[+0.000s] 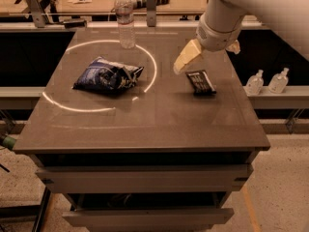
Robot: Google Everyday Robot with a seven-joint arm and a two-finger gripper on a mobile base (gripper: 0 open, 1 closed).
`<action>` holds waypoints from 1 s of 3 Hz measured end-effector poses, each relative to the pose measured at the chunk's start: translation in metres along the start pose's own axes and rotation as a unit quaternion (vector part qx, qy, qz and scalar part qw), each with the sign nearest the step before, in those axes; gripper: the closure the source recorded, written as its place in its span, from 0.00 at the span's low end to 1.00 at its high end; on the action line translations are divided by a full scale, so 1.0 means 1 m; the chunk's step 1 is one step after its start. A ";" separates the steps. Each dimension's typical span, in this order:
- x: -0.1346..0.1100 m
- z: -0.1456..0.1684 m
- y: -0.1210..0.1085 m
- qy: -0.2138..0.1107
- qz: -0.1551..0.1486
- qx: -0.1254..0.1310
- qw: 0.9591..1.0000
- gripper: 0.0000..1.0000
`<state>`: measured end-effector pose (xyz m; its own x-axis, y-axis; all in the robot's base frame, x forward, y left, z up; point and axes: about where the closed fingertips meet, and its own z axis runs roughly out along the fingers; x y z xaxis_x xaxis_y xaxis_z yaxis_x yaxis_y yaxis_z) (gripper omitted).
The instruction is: Pick rxbar chocolate
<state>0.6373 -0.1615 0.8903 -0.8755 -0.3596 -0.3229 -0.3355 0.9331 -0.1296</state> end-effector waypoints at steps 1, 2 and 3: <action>0.000 0.018 0.013 0.037 0.008 0.016 0.999 0.00; 0.010 0.029 0.015 0.066 0.020 0.032 0.997 0.00; 0.022 0.035 0.016 0.085 0.038 0.022 0.995 0.00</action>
Offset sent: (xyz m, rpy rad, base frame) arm -0.0117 0.0078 -0.0470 -0.1353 0.1510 -0.1230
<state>0.6249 -0.1544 0.8479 -0.9451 -0.2792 -0.1700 -0.2544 0.9548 -0.1539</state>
